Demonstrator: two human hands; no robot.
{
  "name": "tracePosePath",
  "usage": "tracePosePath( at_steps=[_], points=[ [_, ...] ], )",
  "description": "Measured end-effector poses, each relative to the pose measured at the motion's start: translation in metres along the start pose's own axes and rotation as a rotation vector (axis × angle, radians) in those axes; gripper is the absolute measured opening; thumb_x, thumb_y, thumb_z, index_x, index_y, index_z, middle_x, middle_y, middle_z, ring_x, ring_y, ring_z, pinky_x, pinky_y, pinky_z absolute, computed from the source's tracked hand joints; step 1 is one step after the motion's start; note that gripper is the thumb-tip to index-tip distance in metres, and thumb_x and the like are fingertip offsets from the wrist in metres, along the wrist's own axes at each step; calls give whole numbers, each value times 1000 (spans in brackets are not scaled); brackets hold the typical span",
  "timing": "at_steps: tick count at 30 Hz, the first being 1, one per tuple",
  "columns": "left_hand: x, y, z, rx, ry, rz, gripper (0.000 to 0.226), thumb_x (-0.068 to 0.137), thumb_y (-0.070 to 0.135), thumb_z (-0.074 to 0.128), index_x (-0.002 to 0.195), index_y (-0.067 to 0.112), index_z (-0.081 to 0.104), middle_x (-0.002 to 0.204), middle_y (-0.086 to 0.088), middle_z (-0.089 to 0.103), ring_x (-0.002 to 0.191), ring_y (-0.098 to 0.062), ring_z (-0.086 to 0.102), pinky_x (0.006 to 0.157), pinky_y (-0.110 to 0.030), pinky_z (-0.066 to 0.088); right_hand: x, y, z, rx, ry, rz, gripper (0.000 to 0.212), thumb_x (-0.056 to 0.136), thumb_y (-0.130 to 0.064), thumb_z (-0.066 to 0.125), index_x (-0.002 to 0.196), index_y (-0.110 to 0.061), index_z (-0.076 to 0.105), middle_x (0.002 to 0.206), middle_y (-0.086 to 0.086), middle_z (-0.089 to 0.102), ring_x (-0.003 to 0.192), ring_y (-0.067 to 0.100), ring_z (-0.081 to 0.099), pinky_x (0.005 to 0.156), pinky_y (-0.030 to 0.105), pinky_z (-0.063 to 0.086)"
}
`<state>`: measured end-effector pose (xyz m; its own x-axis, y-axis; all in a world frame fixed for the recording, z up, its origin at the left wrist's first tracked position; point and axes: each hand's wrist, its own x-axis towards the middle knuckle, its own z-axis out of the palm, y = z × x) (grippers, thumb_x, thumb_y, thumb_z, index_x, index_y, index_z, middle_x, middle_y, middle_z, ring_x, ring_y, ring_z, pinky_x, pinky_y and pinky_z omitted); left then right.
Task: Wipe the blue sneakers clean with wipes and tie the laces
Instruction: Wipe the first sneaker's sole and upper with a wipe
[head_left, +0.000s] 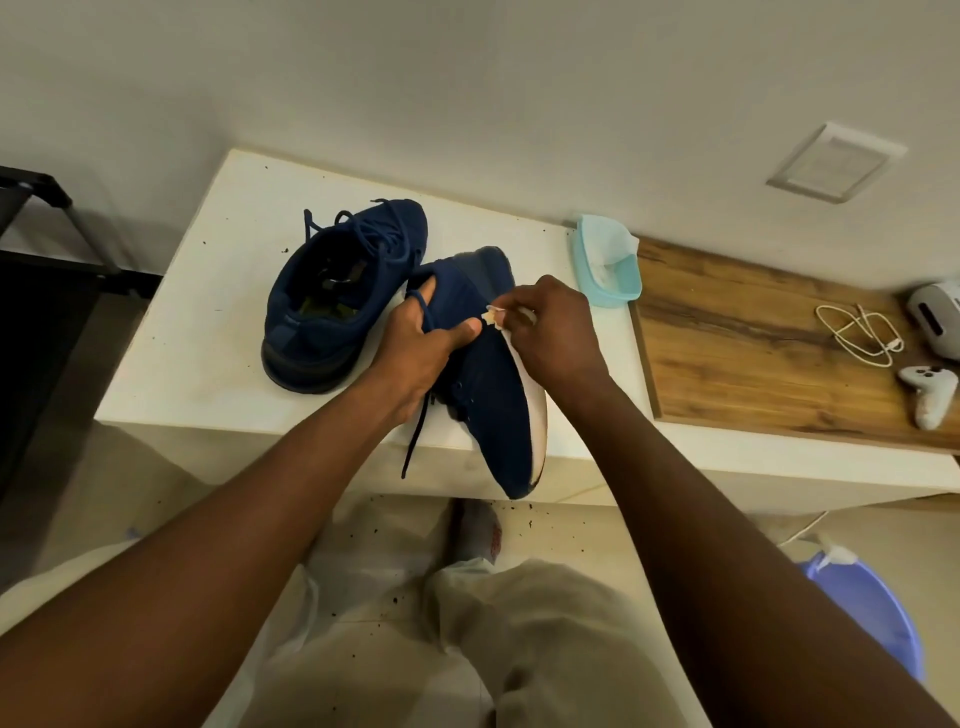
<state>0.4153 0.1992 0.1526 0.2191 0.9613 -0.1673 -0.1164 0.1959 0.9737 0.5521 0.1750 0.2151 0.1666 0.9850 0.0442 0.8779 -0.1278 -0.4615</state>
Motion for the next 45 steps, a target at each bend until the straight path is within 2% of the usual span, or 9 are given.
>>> tracePosePath(
  at_steps=[4,8,19,26,32,35,39,42,45],
  points=[
    [-2,-1,0,-22,4,-18,62,91,1,71,146,22,50,113,18,68,97,9,67,74,-13,54,-39,5,-19,-50,-87,18,21,95,-19,66,114,-15,74,93,-3,58,81,7,48,64,7,30],
    [-3,0,-1,-8,-15,-17,67,91,3,71,150,24,47,119,17,65,104,4,64,75,-12,54,-93,18,-37,-31,-143,42,14,92,-19,71,104,-22,78,83,-16,55,78,5,56,62,1,34],
    [0,-2,0,2,-38,-5,73,89,10,75,153,26,42,131,11,63,120,-8,61,97,-32,56,-3,-4,-4,28,5,37,17,94,-15,64,106,-15,76,105,5,67,96,17,61,79,22,41],
    [-7,2,8,-88,64,-43,56,92,5,71,142,25,53,115,13,69,102,-1,68,78,-21,58,-71,12,-29,-42,-133,62,14,93,-18,69,104,-22,76,97,-4,61,82,8,51,66,7,33],
    [-17,5,26,-313,251,-248,37,84,11,81,119,12,66,108,-2,76,100,-21,74,86,-40,62,-100,33,-32,41,142,158,19,96,-17,64,110,-24,74,109,-5,67,96,7,61,78,8,38],
    [-32,7,33,-512,282,-408,38,83,7,79,118,4,66,108,-10,76,97,-30,74,72,-40,63,-105,36,-32,109,318,270,29,100,-15,57,125,-23,67,126,-4,61,115,11,56,91,13,37],
    [-54,11,42,-711,232,-496,29,91,11,68,118,1,69,113,-14,75,102,-33,72,82,-45,60,-102,39,-36,180,504,277,29,98,-6,55,120,-18,70,116,-4,56,106,6,56,82,-3,37],
    [-65,8,51,-782,263,-466,26,95,12,65,118,0,69,115,-15,75,105,-34,72,98,-50,55,-92,40,-31,319,561,299,25,97,-4,56,111,-18,73,111,-4,61,95,-3,57,79,-1,41],
    [-73,-1,56,-739,312,-440,27,91,10,70,117,5,71,113,-10,76,103,-30,73,98,-50,55,-87,35,-12,329,500,271,25,96,-2,57,110,-16,73,113,-2,62,98,-1,58,86,4,45]
  ],
)
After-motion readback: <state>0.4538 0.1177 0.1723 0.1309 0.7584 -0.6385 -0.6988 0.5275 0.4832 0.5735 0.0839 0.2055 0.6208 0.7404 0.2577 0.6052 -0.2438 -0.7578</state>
